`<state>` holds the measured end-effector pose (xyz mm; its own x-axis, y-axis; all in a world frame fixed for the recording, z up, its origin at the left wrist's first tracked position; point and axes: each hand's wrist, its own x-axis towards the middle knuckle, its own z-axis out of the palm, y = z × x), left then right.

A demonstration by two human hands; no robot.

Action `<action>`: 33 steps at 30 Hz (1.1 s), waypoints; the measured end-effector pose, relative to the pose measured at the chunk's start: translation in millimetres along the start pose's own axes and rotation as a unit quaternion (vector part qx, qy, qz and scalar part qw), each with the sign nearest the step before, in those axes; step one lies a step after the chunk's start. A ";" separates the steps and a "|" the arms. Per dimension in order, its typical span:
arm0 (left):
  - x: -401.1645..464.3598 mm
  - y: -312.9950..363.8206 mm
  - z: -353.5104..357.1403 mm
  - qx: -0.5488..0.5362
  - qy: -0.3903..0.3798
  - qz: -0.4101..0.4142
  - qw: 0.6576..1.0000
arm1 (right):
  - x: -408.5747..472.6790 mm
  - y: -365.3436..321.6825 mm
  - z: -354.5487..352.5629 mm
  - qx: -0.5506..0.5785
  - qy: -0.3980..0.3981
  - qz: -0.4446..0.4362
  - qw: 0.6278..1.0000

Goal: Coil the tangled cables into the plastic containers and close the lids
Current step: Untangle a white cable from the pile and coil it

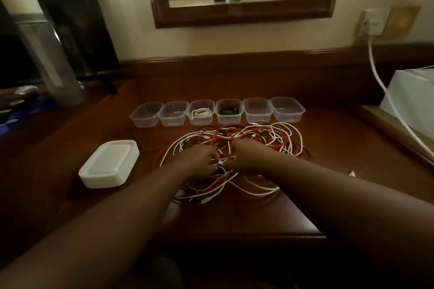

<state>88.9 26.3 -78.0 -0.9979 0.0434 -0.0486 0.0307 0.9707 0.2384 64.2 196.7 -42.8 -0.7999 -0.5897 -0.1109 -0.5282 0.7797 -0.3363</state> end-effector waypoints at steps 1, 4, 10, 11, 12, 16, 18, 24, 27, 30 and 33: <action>-1.4 2.0 1.7 0.020 0.006 0.001 1.000 | -3.6 0.3 0.7 -0.022 -0.012 0.012 1.000; -4.3 5.4 5.5 0.034 0.030 -0.006 0.999 | -10.9 4.5 1.8 -0.042 -0.029 0.039 0.998; -4.2 16.0 1.2 -0.102 0.114 0.015 0.988 | -22.8 8.2 -12.8 0.129 0.092 0.017 0.987; -4.7 19.1 -0.5 -0.112 0.124 0.028 0.986 | -25.7 7.6 -16.2 0.166 0.110 0.007 0.980; -4.6 22.1 -2.0 -0.121 0.128 0.039 0.984 | -28.8 6.9 -19.9 0.192 0.128 -0.002 0.973; -5.8 35.9 -8.6 -0.232 0.160 0.050 0.958 | -39.8 5.5 -34.6 0.284 0.171 -0.035 0.943; -6.3 43.5 -14.1 -0.275 0.222 0.045 0.935 | -45.7 6.3 -43.4 0.350 0.171 -0.051 0.919; 2.6 43.6 -25.3 -0.141 0.218 0.028 0.965 | -65.6 11.7 -67.7 0.440 0.238 -0.075 0.863; 4.2 29.8 -32.3 -0.137 0.219 0.010 0.966 | -69.9 21.8 -81.1 0.494 0.298 -0.049 0.815; -4.2 30.4 -47.9 -0.198 0.238 -0.015 0.951 | -70.2 30.7 -85.4 0.519 0.300 -0.035 0.799; -12.8 52.9 -74.9 -0.312 0.272 -0.019 0.910 | -66.1 29.6 -82.8 0.485 0.261 -0.014 0.835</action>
<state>99.0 59.4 7.9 -0.8837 -0.2747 0.3789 0.1270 0.6385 0.7591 77.8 276.2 32.0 -0.9397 -0.2362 0.2473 -0.2725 0.0801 -0.9588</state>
